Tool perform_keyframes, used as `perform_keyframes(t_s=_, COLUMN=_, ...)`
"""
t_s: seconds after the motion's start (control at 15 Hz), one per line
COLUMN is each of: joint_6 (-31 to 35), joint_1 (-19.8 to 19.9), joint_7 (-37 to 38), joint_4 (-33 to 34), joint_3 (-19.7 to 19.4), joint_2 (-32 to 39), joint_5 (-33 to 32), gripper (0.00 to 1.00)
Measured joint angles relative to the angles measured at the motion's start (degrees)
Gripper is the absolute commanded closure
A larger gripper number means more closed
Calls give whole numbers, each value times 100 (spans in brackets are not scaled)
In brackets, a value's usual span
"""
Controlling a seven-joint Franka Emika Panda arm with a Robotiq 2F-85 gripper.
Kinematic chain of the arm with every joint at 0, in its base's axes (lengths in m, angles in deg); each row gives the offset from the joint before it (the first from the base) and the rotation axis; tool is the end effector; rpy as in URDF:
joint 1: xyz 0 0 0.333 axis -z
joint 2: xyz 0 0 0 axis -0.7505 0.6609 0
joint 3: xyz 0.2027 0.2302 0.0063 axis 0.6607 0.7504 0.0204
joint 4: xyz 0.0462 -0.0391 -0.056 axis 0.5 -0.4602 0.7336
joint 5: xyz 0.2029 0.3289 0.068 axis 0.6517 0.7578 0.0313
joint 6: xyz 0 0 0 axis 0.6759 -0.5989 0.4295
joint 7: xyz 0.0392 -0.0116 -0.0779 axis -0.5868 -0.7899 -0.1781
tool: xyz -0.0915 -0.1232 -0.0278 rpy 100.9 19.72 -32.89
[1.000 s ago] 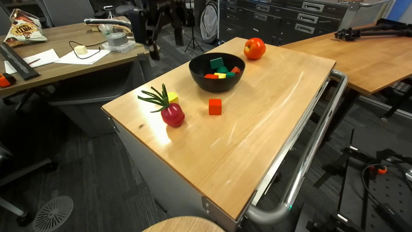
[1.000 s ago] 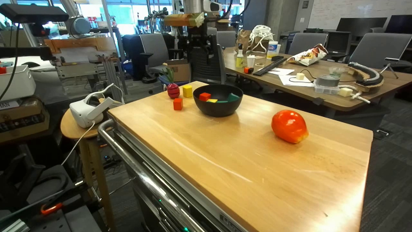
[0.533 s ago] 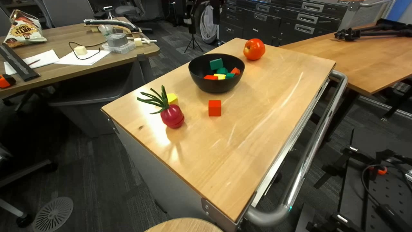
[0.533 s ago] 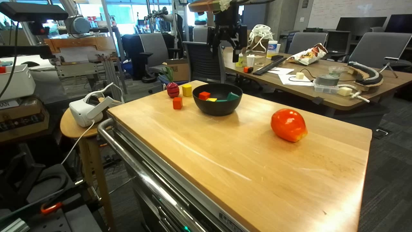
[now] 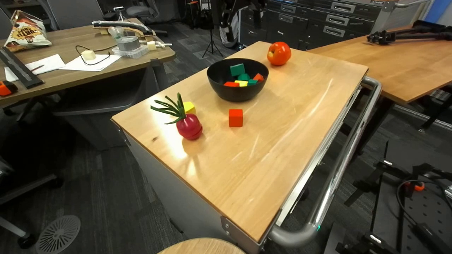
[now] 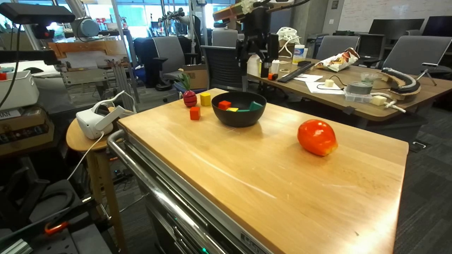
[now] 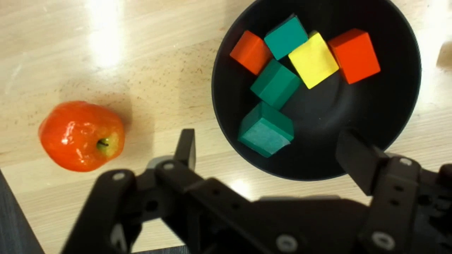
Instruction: Move the apple to the other side of the bowl and take all the items out of the bowl
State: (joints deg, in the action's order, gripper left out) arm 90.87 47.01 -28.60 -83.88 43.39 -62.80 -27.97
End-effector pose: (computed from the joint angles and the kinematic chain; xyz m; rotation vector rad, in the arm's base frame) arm 0.6610 -0.0349 0.3599 2.9553 -0.4108 -0.2020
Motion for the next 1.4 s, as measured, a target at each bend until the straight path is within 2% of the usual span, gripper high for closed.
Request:
perform_keyframes(t_s=0.13, joint_6=-6, joint_1=23, joint_7=-25, joint_4=0, joint_3=0, joint_2=0, joint_5=16, gripper=0)
perform_keyframes(t_s=0.33, joint_6=82, joint_1=22, joint_7=791, joint_4=-3, joint_3=-16, joint_2=88, joint_5=126, gripper=0)
perform_keyframes(t_s=0.73, joint_6=1095, joint_1=-30, joint_7=2257, joint_4=-352, joint_3=-243, joint_2=117, joint_5=45, gripper=0)
perform_keyframes(t_s=1.07, joint_6=1153, joint_1=-64, joint_7=2382, joint_4=-440, joint_3=-250, joint_2=117, joint_5=33, gripper=0)
perform_keyframes(t_s=1.27, joint_6=1140, joint_1=-63, joint_7=2152, joint_4=-439, joint_3=-175, joint_2=270, joint_5=104, gripper=0)
perform_keyframes(t_s=1.4, joint_6=1107, joint_1=-56, joint_7=1882, joint_4=-426, joint_3=-118, joint_2=385, joint_5=267, gripper=6)
